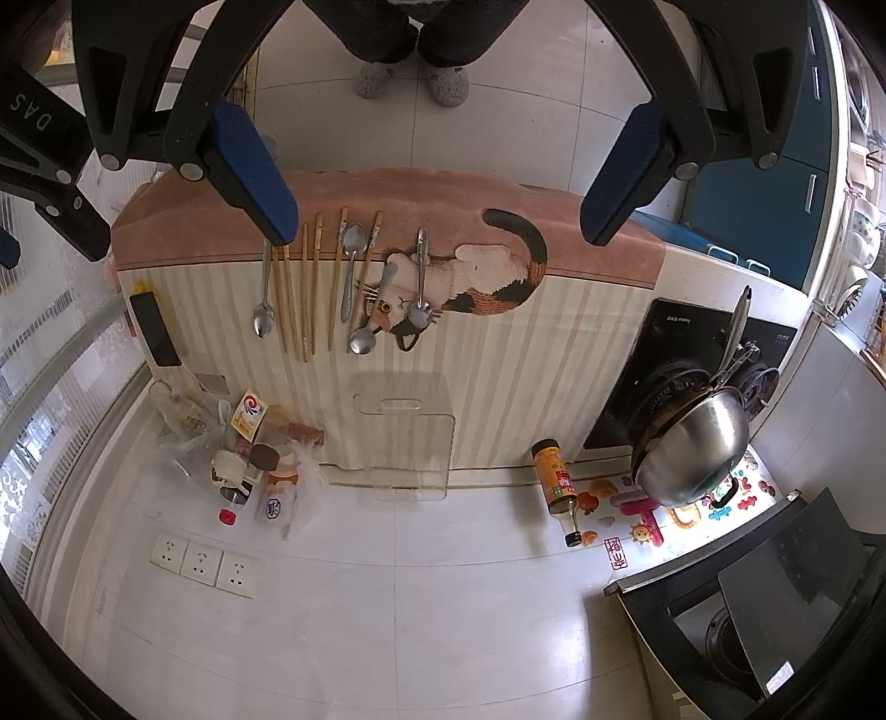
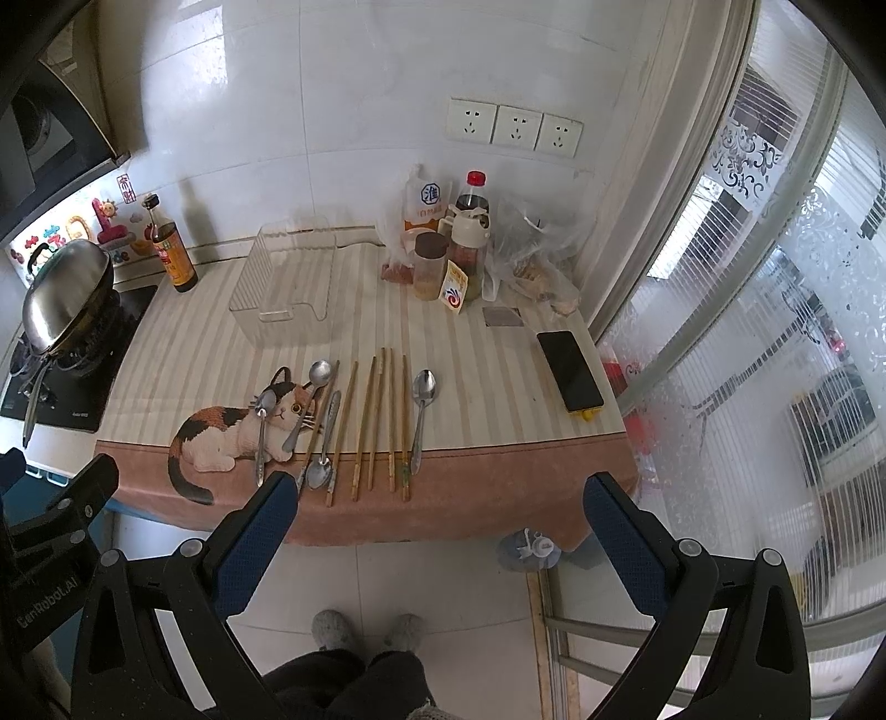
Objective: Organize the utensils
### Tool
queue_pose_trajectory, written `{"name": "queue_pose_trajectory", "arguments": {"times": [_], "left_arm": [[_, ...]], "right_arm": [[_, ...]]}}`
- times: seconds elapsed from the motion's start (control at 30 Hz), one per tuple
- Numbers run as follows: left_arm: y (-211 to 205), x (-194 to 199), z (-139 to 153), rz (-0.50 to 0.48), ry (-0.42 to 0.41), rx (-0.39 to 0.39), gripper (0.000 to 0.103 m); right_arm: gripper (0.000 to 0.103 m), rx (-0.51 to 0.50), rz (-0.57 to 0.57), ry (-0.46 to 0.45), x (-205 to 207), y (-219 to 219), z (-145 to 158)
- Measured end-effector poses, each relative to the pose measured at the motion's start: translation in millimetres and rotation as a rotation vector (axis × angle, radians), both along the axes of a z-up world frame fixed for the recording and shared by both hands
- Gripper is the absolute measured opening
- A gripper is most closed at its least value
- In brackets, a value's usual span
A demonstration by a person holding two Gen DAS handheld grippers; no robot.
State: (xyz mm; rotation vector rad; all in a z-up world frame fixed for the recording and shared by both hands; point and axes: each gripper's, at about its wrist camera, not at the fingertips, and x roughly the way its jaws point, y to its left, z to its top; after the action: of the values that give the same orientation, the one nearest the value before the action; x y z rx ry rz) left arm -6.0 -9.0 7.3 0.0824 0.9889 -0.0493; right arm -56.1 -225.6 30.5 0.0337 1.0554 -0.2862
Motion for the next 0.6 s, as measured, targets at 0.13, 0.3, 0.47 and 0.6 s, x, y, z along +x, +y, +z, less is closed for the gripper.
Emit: {"name": "queue_pose_trajectory", "arguments": {"times": [0.13, 0.3, 0.47, 0.6], "left_arm": [[1.0, 0.3, 1.1, 0.001, -0.003, -0.002, 0.103], [2.9, 0.1, 3.6, 0.001, -0.011, -0.005, 0.103], [2.1, 0.2, 4.1, 0.002, -0.011, -0.005, 0.103], [1.9, -0.2, 4.5, 0.002, -0.012, -0.003, 0.103]], "right_arm": [[0.103, -0.001, -0.001, -0.002, -0.4, 2.0, 0.3], [0.103, -0.002, -0.003, -0.01, -0.5, 5.1, 4.0], [0.103, -0.002, -0.003, -0.017, -2.2, 5.6, 4.6], [0.103, 0.0, -0.002, -0.02, -2.2, 6.7, 5.8]]}}
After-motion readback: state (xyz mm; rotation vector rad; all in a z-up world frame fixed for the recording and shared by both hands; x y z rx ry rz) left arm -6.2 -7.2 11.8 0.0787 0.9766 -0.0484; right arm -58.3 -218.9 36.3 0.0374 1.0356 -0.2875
